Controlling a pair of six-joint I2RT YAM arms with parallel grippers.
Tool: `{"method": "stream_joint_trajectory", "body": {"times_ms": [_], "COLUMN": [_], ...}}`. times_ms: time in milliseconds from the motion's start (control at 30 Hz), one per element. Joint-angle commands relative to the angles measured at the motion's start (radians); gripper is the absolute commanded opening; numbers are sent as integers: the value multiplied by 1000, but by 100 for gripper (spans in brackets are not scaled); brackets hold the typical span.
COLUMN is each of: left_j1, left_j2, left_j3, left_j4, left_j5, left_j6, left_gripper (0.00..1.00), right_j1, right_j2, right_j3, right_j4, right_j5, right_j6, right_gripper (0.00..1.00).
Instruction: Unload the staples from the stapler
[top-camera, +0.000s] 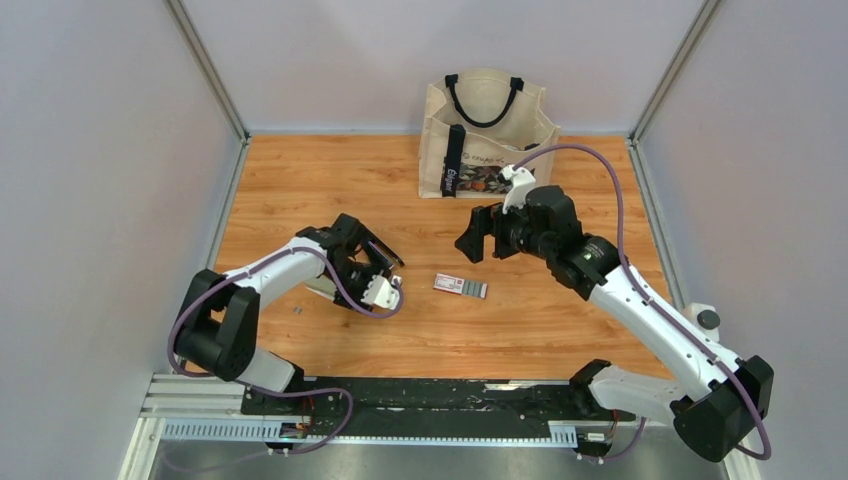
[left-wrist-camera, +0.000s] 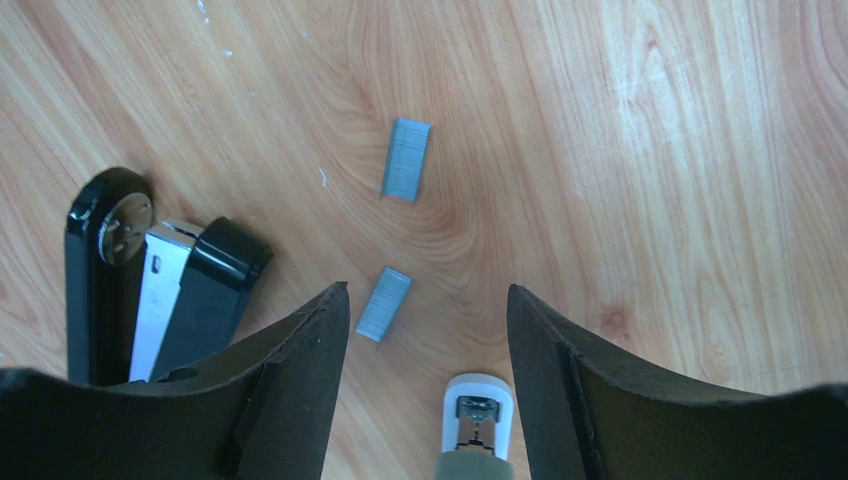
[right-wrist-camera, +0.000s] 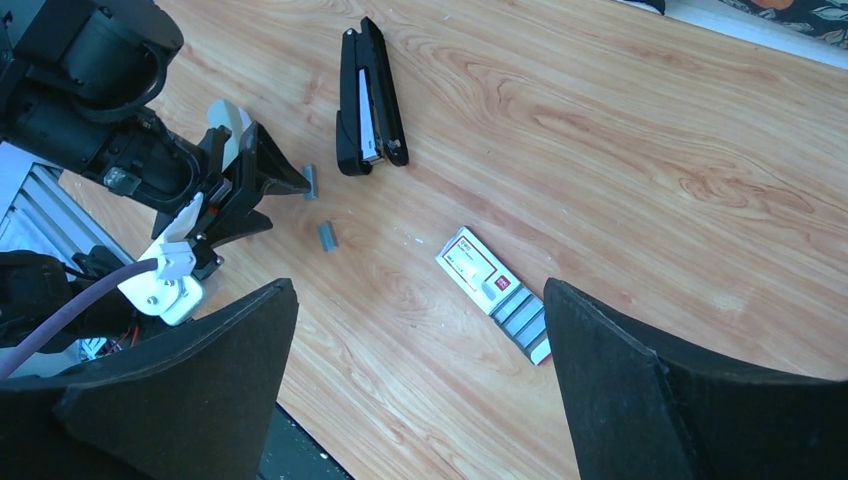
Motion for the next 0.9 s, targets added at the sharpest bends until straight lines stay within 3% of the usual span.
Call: {"method": "stream_joint_trajectory", "body": {"times_ms": [0, 333, 633, 867], "left_j1": [-16, -20, -40, -46], "left_j2": [29, 112, 169, 230], "left_j3": [62, 112, 135, 162], "left_j4": [-43, -125, -93, -96], "left_j5": [28, -64, -107, -156], "left_j6": [97, 243, 283, 327], "left_gripper": [68, 65, 63, 53], "right_j1": [-10, -15, -18, -17], "right_j2": [-31, -38, -40, -45], "right_j3": [-4, 3, 8, 0], "right_j4": [19, 6, -7, -13], "right_j5": [-32, -52, -57, -52], "right_j6": [13, 14, 2, 5], "right_gripper": [96, 94, 92, 90]}}
